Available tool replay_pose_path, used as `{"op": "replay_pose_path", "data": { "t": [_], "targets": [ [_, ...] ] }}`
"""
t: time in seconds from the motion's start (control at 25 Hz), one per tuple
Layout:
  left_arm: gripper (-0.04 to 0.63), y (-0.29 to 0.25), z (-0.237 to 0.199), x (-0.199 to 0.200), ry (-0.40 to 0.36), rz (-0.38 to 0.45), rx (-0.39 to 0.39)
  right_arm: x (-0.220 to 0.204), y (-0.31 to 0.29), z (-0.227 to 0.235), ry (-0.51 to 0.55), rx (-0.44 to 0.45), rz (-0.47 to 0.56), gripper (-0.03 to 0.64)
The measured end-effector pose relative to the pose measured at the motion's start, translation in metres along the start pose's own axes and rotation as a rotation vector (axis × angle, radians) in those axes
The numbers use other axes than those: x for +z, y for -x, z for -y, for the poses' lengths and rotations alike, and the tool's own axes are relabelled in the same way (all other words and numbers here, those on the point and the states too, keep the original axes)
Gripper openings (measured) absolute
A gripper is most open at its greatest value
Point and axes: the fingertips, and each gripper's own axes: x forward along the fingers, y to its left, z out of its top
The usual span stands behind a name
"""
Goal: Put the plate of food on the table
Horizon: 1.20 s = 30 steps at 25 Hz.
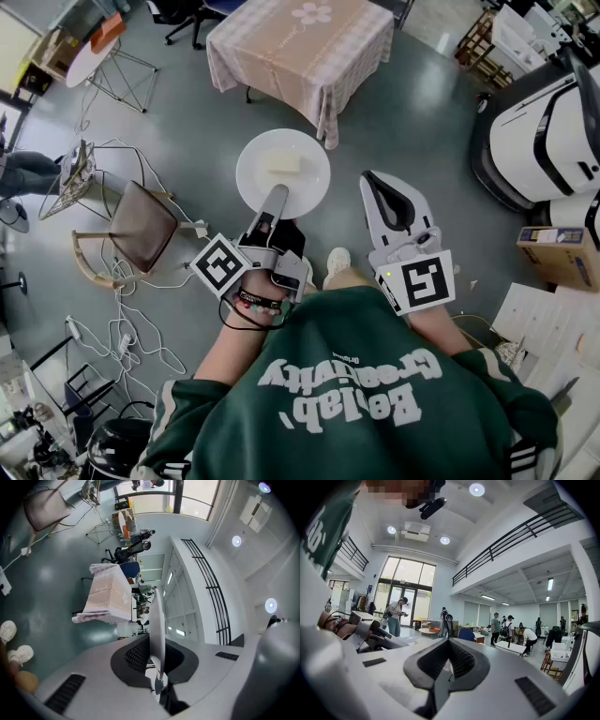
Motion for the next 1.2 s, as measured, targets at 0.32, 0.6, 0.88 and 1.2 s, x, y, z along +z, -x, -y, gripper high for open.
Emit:
{"op": "replay_pose_path", "data": {
  "t": [0.32, 0.6, 0.88, 1.2],
  "targets": [
    [0.021, 0.002, 0.001, -0.002, -0.002, -0.003, -0.005, 0.001, 0.002, -0.002, -0.019, -0.004, 0.000, 0.015],
    [0.021, -0.001, 0.003, -0.004, 0.002, -0.003, -0.009, 0.005, 0.006, 0.001, -0.003, 0.000, 0.025, 0.015],
    [0.021, -0.008, 0.004, -0.012, -0.002, 0.002, -0.010, 0.002, 0.011, 0.012, -0.018, -0.013, 0.034, 0.015],
    [0.021, -0.027, 0.004, -0.036, -0.009, 0.014, -0.012, -0.007, 0.024, 0.044, -0.036, -0.013, 0.052, 0.015]
  ]
}}
